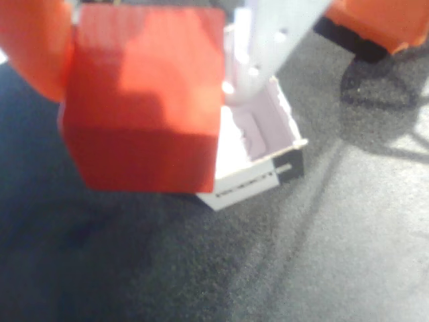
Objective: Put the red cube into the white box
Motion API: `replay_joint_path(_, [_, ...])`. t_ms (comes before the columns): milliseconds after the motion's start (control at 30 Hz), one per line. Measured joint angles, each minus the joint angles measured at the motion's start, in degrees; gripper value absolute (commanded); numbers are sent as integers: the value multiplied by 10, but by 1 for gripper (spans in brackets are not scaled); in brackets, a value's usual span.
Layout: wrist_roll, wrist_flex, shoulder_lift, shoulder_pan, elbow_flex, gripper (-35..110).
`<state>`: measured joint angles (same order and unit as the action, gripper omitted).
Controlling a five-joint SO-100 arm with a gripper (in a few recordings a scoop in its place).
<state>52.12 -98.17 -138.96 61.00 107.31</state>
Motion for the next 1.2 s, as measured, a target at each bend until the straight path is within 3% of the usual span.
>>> replay_joint_path(667, [83,0,-9,-33,93,0])
replay_joint_path(1200, [68,33,-20,-25,158,0])
